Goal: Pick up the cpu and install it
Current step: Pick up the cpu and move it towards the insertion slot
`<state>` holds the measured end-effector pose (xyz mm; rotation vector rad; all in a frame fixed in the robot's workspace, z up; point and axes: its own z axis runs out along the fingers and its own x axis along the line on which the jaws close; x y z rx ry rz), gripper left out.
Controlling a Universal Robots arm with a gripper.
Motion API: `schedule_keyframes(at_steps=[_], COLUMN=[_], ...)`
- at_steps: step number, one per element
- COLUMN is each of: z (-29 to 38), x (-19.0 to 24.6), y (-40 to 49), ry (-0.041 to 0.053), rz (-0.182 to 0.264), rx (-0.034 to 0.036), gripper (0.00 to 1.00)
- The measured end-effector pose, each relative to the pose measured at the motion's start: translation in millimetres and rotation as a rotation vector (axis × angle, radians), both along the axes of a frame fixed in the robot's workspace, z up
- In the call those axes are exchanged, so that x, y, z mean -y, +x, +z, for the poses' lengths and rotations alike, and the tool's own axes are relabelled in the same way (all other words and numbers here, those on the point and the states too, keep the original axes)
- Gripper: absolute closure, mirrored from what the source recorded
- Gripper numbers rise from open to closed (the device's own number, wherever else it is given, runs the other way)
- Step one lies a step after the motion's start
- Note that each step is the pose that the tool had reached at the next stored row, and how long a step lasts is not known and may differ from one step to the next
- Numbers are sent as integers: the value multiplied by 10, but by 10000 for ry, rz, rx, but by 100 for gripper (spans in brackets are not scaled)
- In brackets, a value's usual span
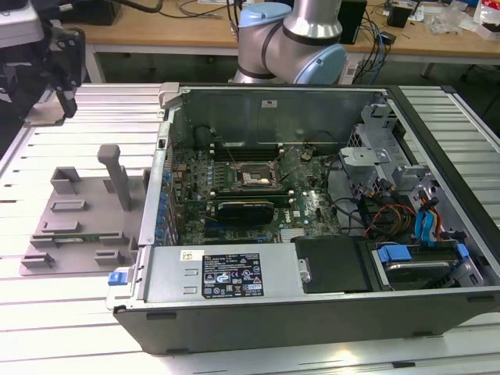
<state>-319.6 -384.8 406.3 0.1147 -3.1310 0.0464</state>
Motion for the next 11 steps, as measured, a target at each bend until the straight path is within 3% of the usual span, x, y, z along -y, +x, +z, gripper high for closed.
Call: schedule_keyframes(at_steps=[2,6,11], z=[-1,0,0], x=[0,0,0], y=[97,200,423], ry=[0,0,0], rz=[1,0,0], rx=[1,-1,1], gripper=[45,45,45])
